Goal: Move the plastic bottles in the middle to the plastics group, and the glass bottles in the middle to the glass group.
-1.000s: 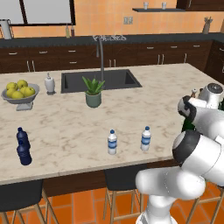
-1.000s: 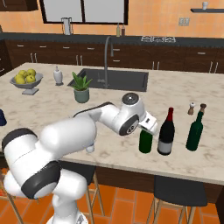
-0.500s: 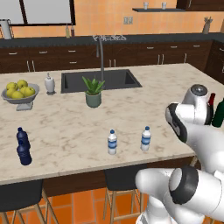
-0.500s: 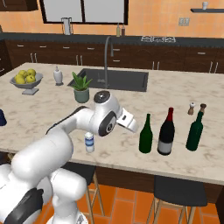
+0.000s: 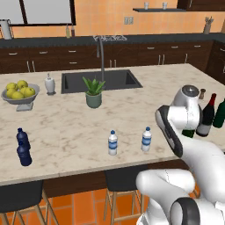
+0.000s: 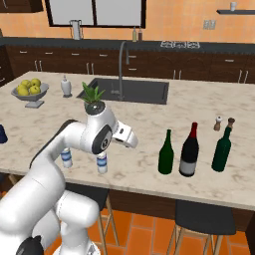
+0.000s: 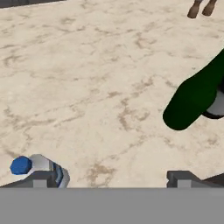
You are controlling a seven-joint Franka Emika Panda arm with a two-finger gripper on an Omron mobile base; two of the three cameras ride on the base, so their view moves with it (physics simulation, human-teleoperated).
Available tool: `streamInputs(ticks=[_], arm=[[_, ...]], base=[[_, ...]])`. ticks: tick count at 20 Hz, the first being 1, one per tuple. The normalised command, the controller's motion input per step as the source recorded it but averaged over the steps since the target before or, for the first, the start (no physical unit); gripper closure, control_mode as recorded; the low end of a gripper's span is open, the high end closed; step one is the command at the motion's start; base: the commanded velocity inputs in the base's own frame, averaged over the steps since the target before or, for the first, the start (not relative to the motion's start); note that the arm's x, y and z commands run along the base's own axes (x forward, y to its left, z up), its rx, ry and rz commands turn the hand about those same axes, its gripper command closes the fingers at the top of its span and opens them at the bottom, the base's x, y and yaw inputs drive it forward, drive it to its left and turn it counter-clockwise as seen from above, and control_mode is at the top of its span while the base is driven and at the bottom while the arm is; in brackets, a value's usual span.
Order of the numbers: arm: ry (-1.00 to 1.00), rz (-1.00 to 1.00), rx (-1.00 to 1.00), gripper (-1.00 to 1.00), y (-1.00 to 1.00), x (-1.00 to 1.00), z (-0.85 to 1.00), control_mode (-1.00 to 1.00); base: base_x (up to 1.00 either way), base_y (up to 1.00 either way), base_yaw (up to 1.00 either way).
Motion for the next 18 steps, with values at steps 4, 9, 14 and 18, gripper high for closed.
streamInputs(ticks=[4, 9, 14, 18], arm=[[0.08, 0.28, 0.01, -1.0, 0.79, 0.0, 0.0, -1.0], [0.15, 0.25, 0.0, -1.0, 0.93, 0.0, 0.13, -1.0], [0.2, 0.26, 0.0, -1.0, 1.0, 0.0, 0.03, -1.0], [0.22, 0.26, 0.0, -1.0, 1.0, 0.0, 0.0, -1.0]], base=[[0.0, 0.0, 0.0], [0.0, 0.0, 0.0], [0.0, 0.0, 0.0], [0.0, 0.0, 0.0]])
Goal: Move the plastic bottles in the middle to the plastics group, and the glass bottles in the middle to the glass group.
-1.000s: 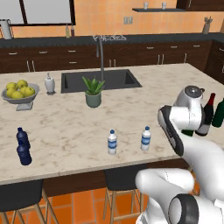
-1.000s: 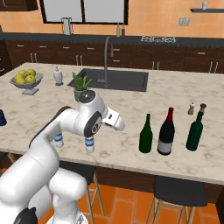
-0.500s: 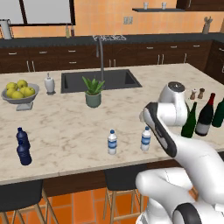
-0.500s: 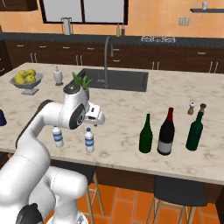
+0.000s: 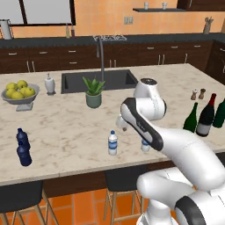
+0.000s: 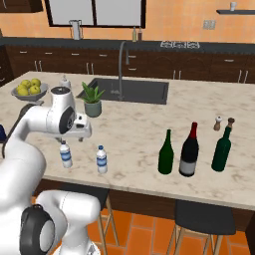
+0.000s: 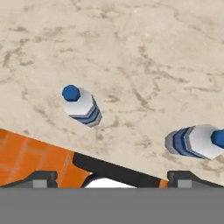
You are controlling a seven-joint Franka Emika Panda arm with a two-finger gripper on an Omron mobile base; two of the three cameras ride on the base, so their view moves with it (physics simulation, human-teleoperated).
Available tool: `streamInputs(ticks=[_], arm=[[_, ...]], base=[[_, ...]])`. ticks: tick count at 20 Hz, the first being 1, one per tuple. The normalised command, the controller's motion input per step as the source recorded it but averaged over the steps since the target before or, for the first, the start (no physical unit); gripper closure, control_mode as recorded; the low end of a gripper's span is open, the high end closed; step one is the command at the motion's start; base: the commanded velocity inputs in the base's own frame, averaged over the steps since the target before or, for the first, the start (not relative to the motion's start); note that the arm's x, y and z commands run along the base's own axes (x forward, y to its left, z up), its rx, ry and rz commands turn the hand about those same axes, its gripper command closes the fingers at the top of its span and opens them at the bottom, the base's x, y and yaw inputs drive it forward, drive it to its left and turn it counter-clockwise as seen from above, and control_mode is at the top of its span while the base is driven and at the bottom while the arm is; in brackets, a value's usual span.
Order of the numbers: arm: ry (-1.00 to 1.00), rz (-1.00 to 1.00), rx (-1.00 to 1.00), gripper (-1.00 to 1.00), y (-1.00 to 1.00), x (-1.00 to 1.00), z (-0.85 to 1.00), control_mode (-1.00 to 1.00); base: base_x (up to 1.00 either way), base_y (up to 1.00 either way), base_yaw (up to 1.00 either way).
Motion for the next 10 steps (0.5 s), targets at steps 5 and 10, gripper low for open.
streamInputs(ticks=[5, 10], arm=[[0.12, 0.23, 0.0, -1.0, 0.96, 0.0, -0.05, -1.0], [0.0, 0.09, -0.02, -1.0, 0.17, 0.0, -0.26, -1.0]], base=[[0.0, 0.0, 0.0], [0.0, 0.0, 0.0]])
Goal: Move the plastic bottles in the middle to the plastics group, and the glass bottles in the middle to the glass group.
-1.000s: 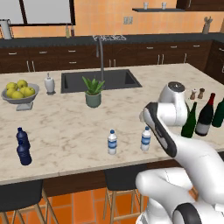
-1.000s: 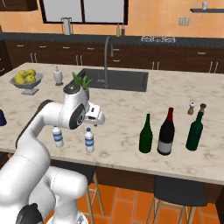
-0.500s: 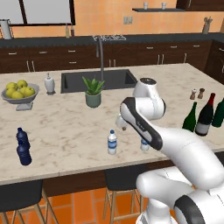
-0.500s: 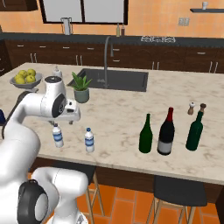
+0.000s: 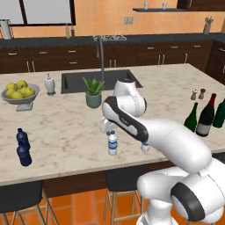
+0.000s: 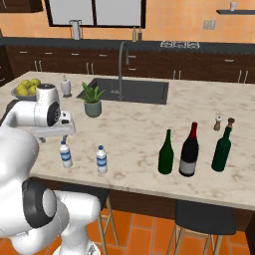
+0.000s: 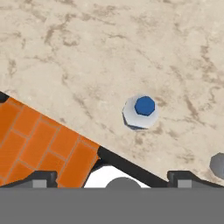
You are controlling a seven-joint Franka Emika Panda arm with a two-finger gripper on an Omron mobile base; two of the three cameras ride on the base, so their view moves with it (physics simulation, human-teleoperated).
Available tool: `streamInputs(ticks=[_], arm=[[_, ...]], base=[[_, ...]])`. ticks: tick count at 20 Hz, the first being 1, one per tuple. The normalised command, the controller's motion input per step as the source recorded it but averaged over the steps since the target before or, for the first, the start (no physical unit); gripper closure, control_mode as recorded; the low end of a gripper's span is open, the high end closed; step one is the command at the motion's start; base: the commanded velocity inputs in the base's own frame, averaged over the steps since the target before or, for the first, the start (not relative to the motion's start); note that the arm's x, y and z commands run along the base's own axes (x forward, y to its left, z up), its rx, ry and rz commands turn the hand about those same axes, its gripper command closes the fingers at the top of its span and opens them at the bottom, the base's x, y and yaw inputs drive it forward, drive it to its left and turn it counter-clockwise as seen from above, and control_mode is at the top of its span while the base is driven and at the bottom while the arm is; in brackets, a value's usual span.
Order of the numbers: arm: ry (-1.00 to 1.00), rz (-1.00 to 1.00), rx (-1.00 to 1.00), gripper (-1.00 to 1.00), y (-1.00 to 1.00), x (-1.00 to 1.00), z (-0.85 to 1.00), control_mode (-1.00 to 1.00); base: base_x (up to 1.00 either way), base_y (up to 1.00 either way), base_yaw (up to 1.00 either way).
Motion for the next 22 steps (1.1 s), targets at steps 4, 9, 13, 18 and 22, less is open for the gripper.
streamInputs(ticks=[4, 9, 13, 18, 22], arm=[[0.0, 0.02, 0.0, -1.0, 0.0, 0.18, -0.23, -1.0], [0.0, 0.0, 0.0, -1.0, 0.0, 0.46, -0.23, -1.0], [0.04, 0.0, -0.02, -1.0, 0.0, 0.34, -0.23, -1.0], [0.02, 0.0, -0.07, -1.0, 0.0, 0.13, -0.04, -1.0], [0.02, 0.0, -0.08, -1.0, 0.02, 0.0, 0.0, -1.0]], base=[[0.0, 0.0, 0.0], [0.0, 0.0, 0.0], [0.0, 0.0, 0.0], [0.0, 0.0, 0.0], [0.0, 0.0, 0.0]])
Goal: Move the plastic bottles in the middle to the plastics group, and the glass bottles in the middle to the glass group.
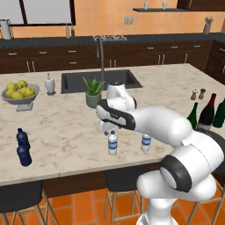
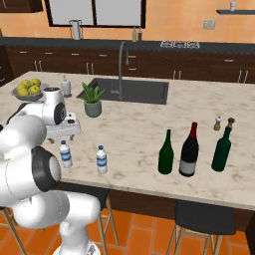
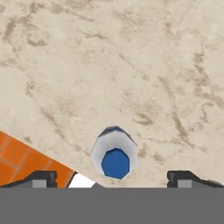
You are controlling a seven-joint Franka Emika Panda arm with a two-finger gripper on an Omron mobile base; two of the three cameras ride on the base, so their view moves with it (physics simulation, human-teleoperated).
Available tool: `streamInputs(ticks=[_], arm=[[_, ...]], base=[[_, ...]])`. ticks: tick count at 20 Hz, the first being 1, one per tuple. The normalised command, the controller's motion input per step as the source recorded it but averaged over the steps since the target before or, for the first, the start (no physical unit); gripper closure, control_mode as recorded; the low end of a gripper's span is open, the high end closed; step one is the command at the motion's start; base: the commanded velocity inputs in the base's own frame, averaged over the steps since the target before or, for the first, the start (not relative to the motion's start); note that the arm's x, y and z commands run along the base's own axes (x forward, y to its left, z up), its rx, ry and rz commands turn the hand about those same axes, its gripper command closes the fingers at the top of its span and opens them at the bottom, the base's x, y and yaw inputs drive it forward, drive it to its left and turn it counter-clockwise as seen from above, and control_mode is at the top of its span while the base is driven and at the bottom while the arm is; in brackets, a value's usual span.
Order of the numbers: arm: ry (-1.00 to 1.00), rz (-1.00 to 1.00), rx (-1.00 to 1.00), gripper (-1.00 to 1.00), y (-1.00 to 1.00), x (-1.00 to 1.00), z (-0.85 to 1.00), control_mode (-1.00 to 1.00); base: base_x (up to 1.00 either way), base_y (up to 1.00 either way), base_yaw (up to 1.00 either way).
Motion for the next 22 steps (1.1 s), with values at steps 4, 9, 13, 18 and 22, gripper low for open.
streamInputs(ticks=[4, 9, 13, 18, 22], arm=[[0.04, 0.0, 0.0, -1.0, 0.0, 0.03, -0.24, -1.0], [0.01, 0.0, 0.0, -1.0, 0.04, 0.04, -0.43, -1.0], [0.0, 0.0, 0.0, -1.0, 0.01, 0.01, -0.06, -1.0], [0.0, 0.0, 0.0, -1.0, 0.0, 0.0, 0.0, -1.0], [0.0, 0.0, 0.0, -1.0, -0.05, -0.02, 0.0, -1.0]], base=[[0.0, 0.0, 0.0], [0.0, 0.0, 0.0], [0.0, 0.0, 0.0], [0.0, 0.0, 0.0], [0.0, 0.0, 0.0]])
